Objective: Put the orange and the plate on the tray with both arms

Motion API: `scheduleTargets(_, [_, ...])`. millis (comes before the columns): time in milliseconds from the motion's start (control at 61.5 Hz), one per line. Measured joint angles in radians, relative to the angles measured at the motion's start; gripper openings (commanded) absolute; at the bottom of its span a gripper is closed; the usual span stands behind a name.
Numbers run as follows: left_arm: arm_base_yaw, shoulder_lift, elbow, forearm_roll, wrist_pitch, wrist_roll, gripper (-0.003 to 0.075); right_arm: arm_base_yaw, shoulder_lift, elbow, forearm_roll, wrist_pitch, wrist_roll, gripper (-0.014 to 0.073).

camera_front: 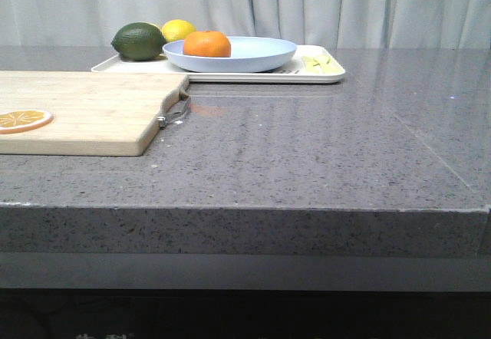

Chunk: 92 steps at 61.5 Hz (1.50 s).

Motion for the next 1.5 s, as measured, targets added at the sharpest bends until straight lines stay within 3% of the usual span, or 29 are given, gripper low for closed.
scheduleTargets(407, [0.0,0.0,0.0,0.0,0.0,0.0,-0.0018,-0.167,-0.285,0.29,0.054,-0.009,0.0,-0.0061])
scheduleTargets(1497, [0.0,0.0,0.0,0.0,-0.002,0.0,-0.0018,-0.179,-0.289,0.3,0.062,0.009,0.0,-0.0061])
